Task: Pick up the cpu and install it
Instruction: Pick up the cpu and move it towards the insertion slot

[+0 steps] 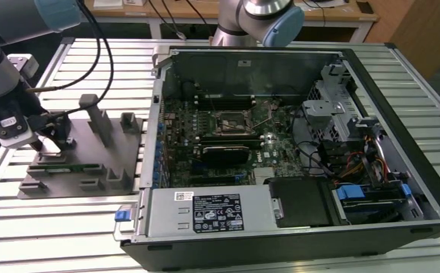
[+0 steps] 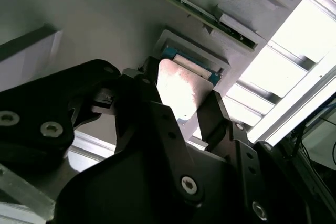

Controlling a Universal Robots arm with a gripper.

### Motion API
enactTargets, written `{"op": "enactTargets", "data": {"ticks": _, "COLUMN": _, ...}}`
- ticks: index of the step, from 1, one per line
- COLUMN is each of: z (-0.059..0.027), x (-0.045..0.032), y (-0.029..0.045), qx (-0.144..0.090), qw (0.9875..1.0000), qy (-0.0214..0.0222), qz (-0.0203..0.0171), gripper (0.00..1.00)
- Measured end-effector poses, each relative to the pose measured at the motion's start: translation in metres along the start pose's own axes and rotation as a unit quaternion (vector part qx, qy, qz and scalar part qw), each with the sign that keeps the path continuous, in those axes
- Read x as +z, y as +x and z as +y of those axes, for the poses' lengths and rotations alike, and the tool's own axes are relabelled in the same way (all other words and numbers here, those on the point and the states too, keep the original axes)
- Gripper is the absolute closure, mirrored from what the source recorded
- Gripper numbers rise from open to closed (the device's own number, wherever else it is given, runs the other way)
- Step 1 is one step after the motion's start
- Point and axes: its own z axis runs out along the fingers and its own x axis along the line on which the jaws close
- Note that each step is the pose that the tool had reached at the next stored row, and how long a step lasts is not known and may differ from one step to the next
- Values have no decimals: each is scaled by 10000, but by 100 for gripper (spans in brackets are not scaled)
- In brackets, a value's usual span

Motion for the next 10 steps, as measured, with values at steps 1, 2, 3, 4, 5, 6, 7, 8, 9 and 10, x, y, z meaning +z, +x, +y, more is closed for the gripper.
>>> {"op": "enactTargets", "data": {"ticks": 1, "z": 1, "x": -19, "y": 0, "qx": 0, "qw": 10000, "qy": 0, "qz": 0, "gripper": 46}}
{"op": "enactTargets", "data": {"ticks": 2, "z": 2, "x": -40, "y": -1, "qx": 0, "qw": 10000, "qy": 0, "qz": 0, "gripper": 46}}
{"op": "enactTargets", "data": {"ticks": 3, "z": 3, "x": -61, "y": -1, "qx": 0, "qw": 10000, "qy": 0, "qz": 0, "gripper": 46}}
{"op": "enactTargets", "data": {"ticks": 4, "z": 3, "x": -80, "y": -1, "qx": -1, "qw": 10000, "qy": 0, "qz": 0, "gripper": 46}}
{"op": "enactTargets", "data": {"ticks": 5, "z": 4, "x": -91, "y": -1, "qx": -2, "qw": 10000, "qy": 0, "qz": 0, "gripper": 46}}
{"op": "enactTargets", "data": {"ticks": 6, "z": 4, "x": -91, "y": -2, "qx": -6, "qw": 10000, "qy": -1, "qz": -1, "gripper": 46}}
{"op": "enactTargets", "data": {"ticks": 7, "z": 4, "x": -91, "y": -2, "qx": -18, "qw": 10000, "qy": -1, "qz": 0, "gripper": 46}}
{"op": "enactTargets", "data": {"ticks": 8, "z": 4, "x": -91, "y": -2, "qx": -43, "qw": 10000, "qy": -1, "qz": 1, "gripper": 46}}
{"op": "enactTargets", "data": {"ticks": 9, "z": 4, "x": -91, "y": -1, "qx": -75, "qw": 10000, "qy": -1, "qz": 2, "gripper": 46}}
{"op": "enactTargets", "data": {"ticks": 10, "z": 4, "x": -91, "y": -1, "qx": -88, "qw": 10000, "qy": -2, "qz": 3, "gripper": 46}}
